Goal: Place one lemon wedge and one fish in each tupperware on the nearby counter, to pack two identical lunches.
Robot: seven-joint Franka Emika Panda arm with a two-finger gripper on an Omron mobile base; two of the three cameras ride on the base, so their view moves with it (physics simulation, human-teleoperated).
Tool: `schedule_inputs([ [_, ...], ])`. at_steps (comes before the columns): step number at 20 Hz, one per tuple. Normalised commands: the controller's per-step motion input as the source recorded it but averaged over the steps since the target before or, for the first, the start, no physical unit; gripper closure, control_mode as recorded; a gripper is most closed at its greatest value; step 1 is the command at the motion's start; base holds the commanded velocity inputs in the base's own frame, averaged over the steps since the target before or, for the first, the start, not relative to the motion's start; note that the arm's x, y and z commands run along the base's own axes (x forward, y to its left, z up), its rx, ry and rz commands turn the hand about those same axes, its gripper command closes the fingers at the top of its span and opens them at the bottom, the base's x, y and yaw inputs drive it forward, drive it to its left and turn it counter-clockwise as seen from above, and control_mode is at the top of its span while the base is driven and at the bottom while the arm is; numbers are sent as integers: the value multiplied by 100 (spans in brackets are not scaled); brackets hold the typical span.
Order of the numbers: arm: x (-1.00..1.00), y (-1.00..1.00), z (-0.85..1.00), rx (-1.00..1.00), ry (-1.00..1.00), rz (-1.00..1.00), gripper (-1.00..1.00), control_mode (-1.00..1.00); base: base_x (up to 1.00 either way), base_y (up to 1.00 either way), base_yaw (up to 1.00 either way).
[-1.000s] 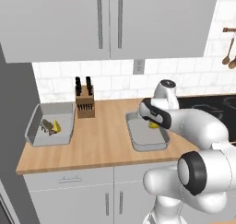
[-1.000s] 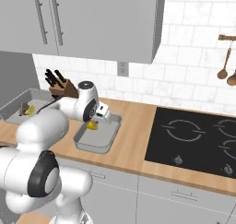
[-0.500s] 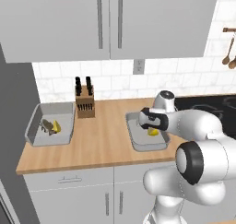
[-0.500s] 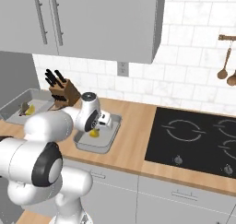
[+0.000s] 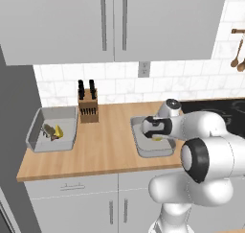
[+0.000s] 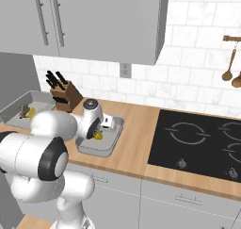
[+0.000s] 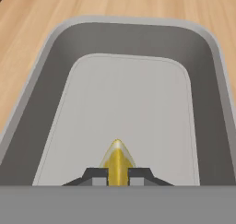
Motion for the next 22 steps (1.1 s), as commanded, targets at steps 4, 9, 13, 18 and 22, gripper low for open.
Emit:
schedule_inputs([
  [4,54,0,0,0,0,4,100,-100,0,0,0],
  [9,23,0,0,0,0,3,-100,-100,0,0,0],
  [13,6,0,1,0,0,1,-100,-100,0,0,0],
  [18,0,0,15,-3,1,0,-100,-100,0,0,0],
  [22,-40,9,53,-5,2,0,-100,-100,0,0,0],
])
